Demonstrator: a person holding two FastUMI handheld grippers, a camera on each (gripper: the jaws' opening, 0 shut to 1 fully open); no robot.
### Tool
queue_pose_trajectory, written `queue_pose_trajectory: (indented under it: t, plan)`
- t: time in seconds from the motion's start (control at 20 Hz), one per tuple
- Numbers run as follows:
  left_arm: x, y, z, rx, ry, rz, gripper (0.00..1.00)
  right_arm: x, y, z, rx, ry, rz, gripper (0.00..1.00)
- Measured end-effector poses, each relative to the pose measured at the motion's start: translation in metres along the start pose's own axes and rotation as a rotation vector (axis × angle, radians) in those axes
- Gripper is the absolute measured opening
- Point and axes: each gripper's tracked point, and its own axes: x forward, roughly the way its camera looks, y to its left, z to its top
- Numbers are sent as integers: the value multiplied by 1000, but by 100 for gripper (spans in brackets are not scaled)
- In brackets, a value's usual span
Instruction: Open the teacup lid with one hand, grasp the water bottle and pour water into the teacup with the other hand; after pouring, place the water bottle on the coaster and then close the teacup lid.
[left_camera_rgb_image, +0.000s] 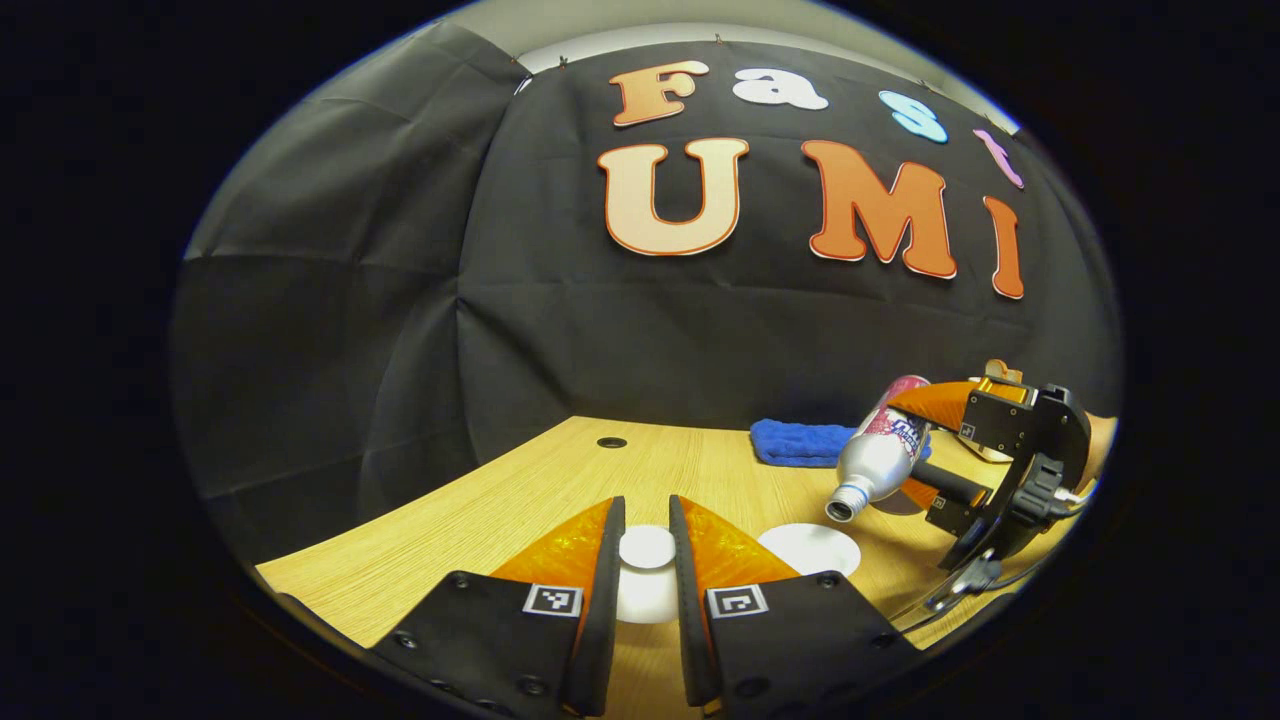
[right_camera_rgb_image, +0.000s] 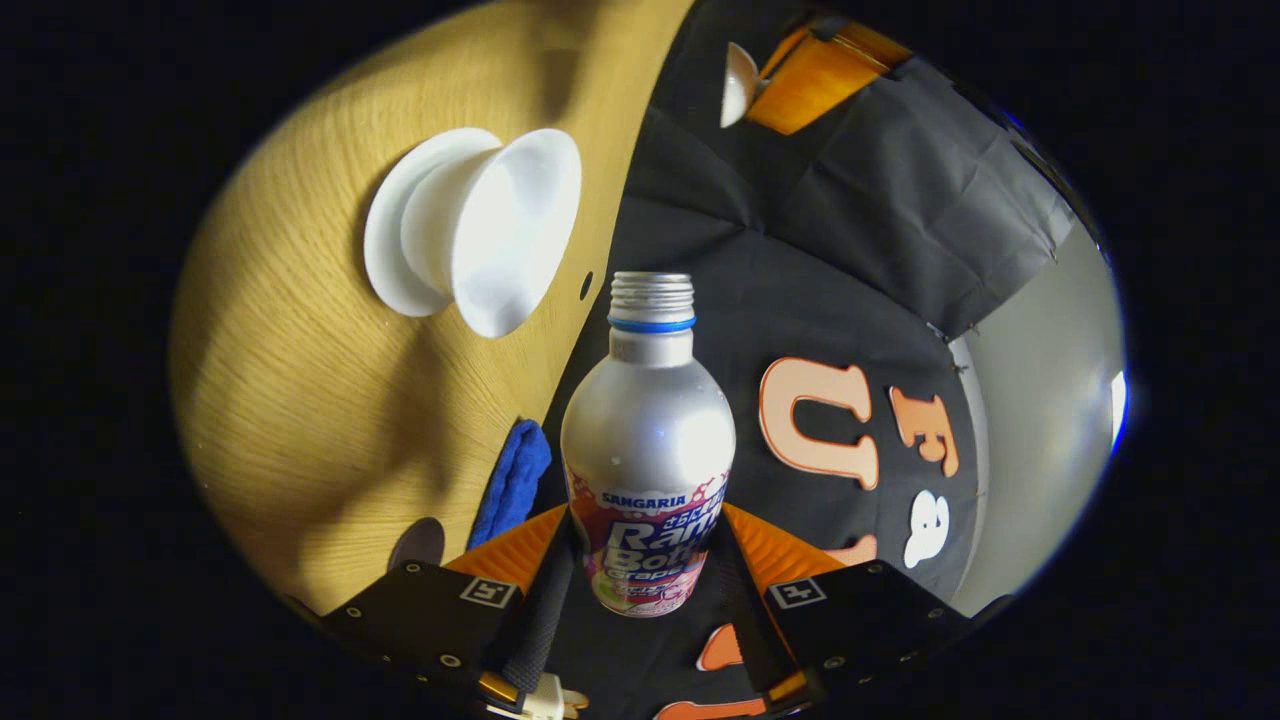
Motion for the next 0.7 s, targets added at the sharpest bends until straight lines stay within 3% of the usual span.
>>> queue_pose_trajectory:
  t: [0.25, 0.7]
  plan:
    - [3, -18, 13, 25, -20, -23, 31, -15, -9, -25, 153, 75, -85, 76]
    - [8, -55, 31, 55, -52, -67, 31, -9, -26, -76, 591, 188, -77, 77]
